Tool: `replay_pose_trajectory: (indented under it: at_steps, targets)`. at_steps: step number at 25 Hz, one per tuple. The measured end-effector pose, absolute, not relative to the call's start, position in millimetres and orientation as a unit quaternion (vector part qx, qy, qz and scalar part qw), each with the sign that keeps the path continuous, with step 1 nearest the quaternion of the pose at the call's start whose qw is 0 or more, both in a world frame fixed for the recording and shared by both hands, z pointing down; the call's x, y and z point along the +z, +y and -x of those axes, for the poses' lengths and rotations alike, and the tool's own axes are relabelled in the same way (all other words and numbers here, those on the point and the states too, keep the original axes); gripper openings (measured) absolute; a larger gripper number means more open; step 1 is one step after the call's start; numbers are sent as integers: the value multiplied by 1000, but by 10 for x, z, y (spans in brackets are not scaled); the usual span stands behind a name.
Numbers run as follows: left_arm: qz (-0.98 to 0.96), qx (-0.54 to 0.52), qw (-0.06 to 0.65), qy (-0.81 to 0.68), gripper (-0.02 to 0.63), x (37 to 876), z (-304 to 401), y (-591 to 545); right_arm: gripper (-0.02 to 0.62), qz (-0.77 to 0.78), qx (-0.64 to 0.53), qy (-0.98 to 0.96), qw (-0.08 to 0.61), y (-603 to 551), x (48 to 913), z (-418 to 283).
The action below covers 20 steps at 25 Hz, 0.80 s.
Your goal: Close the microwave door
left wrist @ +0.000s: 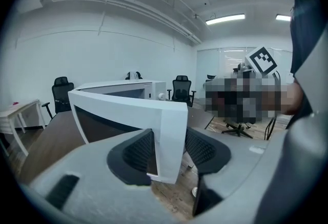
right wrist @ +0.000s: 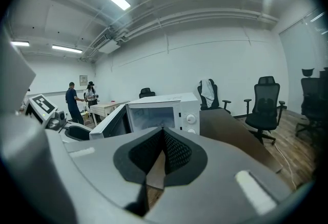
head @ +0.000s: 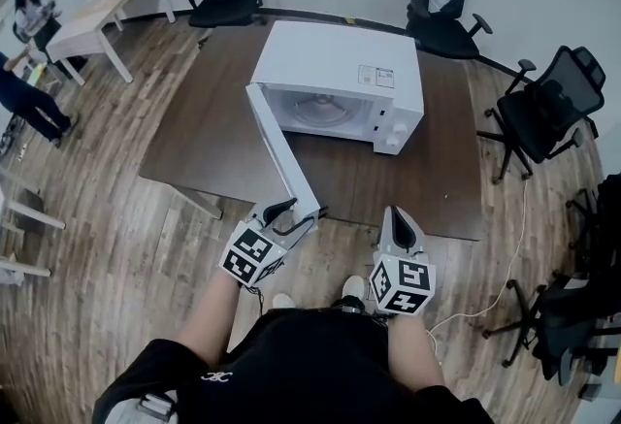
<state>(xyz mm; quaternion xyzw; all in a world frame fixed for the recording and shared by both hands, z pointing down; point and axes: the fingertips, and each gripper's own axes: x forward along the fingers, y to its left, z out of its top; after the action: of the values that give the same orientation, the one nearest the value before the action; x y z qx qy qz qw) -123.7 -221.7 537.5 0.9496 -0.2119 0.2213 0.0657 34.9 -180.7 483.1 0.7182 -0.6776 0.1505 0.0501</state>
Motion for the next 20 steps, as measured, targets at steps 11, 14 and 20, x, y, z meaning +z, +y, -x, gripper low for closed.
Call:
replay_pose_trajectory:
  at_steps: [11, 14, 20]
  targets:
    - [-939, 218, 80, -255, 210, 5393, 580, -2428, 8, -730, 155, -665, 42, -1718, 4865, -1047]
    - [-937, 216, 83, -261, 209, 5398, 419, -2511, 8, -729, 154, -666, 42, -1731, 4872, -1193]
    - [-936, 214, 69, -269, 164, 5415, 94, -2656, 8, -727, 155, -667, 41, -1771, 4918, -1511]
